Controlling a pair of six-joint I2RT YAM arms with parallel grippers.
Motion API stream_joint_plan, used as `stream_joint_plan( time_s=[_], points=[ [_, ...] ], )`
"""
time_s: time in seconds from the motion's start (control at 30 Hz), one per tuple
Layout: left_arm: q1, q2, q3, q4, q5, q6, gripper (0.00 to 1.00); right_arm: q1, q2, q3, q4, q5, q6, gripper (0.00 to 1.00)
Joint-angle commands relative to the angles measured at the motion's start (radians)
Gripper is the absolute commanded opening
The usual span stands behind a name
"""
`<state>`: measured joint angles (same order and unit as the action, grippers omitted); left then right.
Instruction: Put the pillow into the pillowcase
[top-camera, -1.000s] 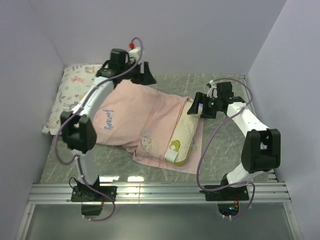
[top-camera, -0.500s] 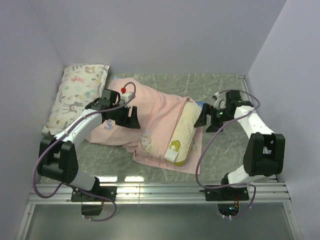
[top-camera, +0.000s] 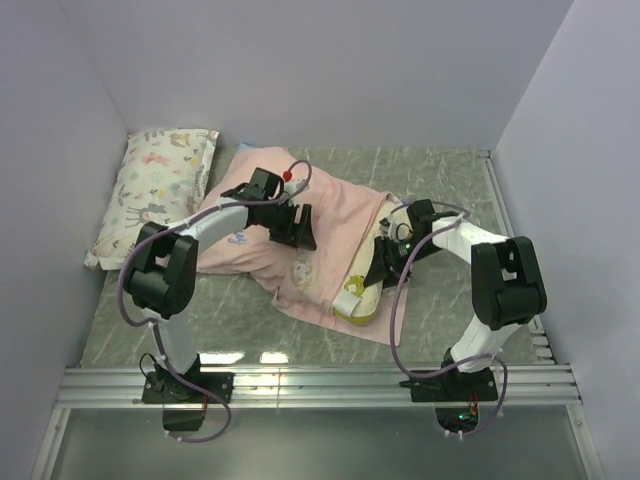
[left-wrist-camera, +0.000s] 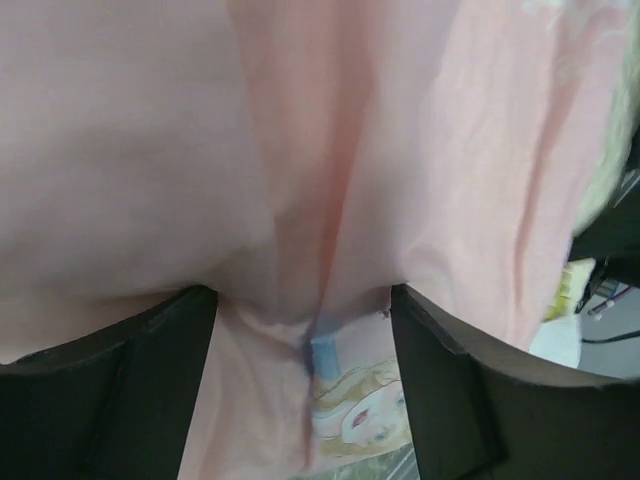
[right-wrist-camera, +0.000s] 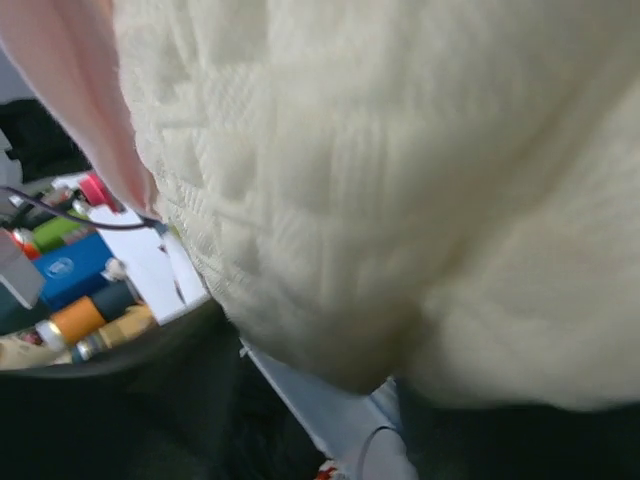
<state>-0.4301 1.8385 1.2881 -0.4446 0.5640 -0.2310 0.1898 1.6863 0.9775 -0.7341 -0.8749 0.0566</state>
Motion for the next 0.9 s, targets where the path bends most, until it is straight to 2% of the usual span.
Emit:
stream_joint_plan(
  time_s=[0.0,0.03,0.07,0.13,0.17,0.27,0.37,0.47,0.5,0.7,0.8,0.87],
  points=[
    [0.004,-0.028,0.111,0.052,0.034,0.027,0.77,0.000,0.036,0.090,0.110,-0.097,0.046,0.48],
    [0.011,-0.092,0.105,0.002,0.001,0.088,0.77,-0.003,0.036,0.098,0.131,-0.145,0.067,0.16],
    [0.039,-0.131,0.091,-0.029,0.002,0.119,0.78,-0.013,0.030,0.093,0.166,-0.168,0.140,0.00],
    [0.066,-0.256,0.033,-0.090,-0.019,0.209,0.80,-0.027,-0.003,0.078,0.298,-0.220,0.221,0.00],
    [0.082,-0.293,0.013,-0.174,-0.048,0.261,0.80,-0.036,-0.017,0.058,0.385,-0.226,0.301,0.00],
    [0.088,-0.427,-0.100,-0.284,-0.100,0.392,0.81,-0.044,-0.063,-0.003,0.577,-0.249,0.492,0.00],
    [0.087,-0.492,-0.226,-0.322,-0.131,0.475,0.81,-0.044,-0.085,-0.043,0.675,-0.246,0.633,0.00],
    [0.079,-0.524,-0.349,-0.238,-0.191,0.533,0.82,-0.044,-0.099,-0.063,0.765,-0.246,0.706,0.00],
    [0.077,-0.512,-0.387,-0.212,-0.213,0.547,0.93,-0.044,-0.103,-0.065,0.766,-0.242,0.709,0.00],
    [0.047,-0.394,-0.429,-0.010,-0.194,0.526,0.97,-0.047,-0.112,-0.071,0.759,-0.239,0.718,0.00],
    [0.030,-0.378,-0.467,0.150,-0.197,0.451,0.95,-0.046,-0.119,-0.082,0.757,-0.233,0.720,0.00],
    [0.034,-0.386,-0.495,0.270,-0.152,0.385,0.93,-0.046,-0.120,-0.089,0.754,-0.230,0.713,0.00]
  ],
)
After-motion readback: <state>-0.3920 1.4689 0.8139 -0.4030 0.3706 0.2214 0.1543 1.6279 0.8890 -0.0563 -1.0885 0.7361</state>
